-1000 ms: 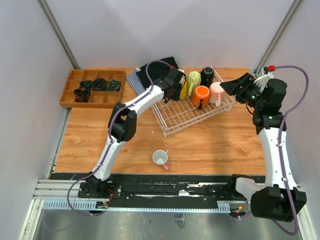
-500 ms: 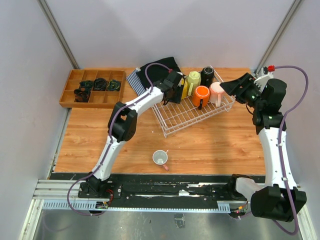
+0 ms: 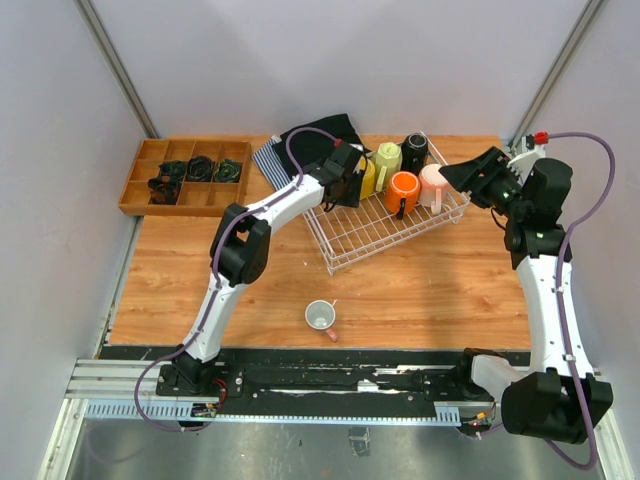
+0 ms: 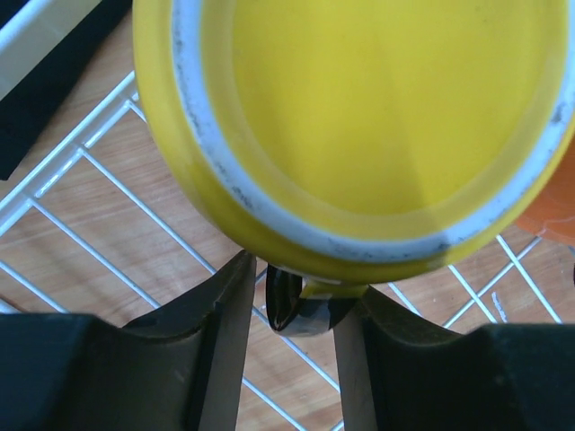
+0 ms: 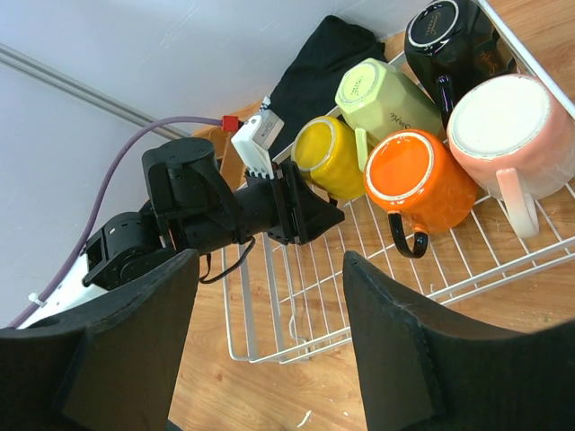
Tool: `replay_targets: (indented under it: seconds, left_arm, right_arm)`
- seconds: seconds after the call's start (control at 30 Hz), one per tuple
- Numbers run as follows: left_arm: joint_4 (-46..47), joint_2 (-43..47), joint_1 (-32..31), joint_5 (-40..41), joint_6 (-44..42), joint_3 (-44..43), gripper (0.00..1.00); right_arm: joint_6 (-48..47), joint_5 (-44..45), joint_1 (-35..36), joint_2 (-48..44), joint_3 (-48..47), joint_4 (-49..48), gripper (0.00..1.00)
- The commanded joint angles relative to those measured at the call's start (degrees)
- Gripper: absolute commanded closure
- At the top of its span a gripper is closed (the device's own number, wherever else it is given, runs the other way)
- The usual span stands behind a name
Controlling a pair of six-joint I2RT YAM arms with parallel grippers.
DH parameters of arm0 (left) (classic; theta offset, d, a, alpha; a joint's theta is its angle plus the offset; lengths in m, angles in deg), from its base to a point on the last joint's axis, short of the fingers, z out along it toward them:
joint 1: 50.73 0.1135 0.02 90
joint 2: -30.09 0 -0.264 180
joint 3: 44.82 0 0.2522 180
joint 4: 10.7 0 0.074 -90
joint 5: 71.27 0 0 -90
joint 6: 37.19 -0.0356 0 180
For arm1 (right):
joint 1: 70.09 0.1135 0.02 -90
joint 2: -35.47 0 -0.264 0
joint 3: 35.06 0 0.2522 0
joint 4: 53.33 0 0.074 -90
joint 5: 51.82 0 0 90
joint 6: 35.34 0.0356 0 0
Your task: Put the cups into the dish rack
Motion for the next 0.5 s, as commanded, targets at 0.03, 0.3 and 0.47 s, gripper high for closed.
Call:
replay_targets:
  seconds: [0.03,0.3,0.47]
  left_arm:
    - [1.6,4.0,-0.9,-0.2,1.0,0.4,0.59]
    - [1.2,4.4,-1.7,-0.2,1.8,0.5,0.65]
    - [0.9,4.9,-2.0,0.5,2.3,1.2,0.63]
  right_arm:
    - [0.3,-1.0,-1.0,-0.4,0.9,-1.8,0.34]
    - [0.5,-1.0,-0.6,-0.5,1.3,-2.2,0.34]
    - [0.9,-1.3,-0.4,-0.7,1.8,-2.6,0.34]
